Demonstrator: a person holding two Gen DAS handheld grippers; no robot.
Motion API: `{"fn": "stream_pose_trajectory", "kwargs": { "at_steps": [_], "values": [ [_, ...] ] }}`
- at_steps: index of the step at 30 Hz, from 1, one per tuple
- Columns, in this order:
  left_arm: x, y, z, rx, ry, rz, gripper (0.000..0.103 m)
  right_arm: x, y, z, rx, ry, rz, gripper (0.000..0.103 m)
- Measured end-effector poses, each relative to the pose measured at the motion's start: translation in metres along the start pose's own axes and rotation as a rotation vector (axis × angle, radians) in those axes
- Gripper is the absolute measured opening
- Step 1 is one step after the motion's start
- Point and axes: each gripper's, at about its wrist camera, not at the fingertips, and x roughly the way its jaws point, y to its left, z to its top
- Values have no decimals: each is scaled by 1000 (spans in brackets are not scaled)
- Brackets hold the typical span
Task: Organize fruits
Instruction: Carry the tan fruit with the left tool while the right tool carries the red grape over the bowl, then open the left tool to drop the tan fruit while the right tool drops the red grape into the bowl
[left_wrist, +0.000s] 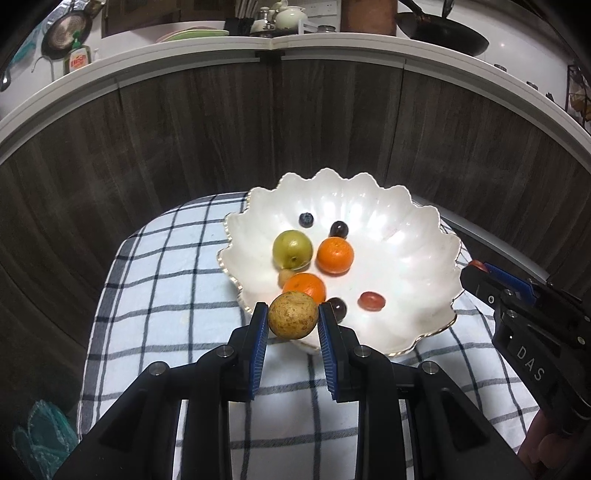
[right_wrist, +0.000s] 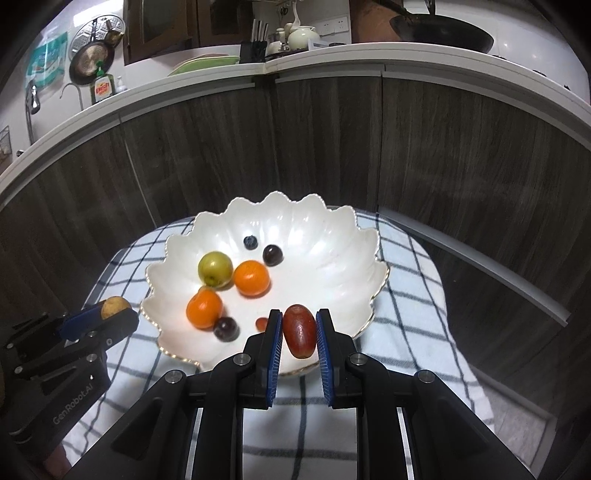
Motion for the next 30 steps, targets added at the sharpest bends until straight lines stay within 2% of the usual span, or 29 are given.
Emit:
{"fn": "stream_pose_trajectory", "kwargs": {
  "at_steps": [16, 27, 29, 30],
  "values": [
    [32, -19, 24, 22, 20, -37, 27, 20, -15, 18, -3, 7, -20, 20],
    [50, -23, 25, 22, 55, -59, 27, 40, -19, 24, 8, 40, -20, 20],
    [51, -21, 25, 10, 62, -69, 29, 43, -19, 24, 10, 46, -18, 20],
    [52, -20, 25, 8, 63, -67, 33, 43, -19, 24, 10, 45, -21, 20]
  ]
}}
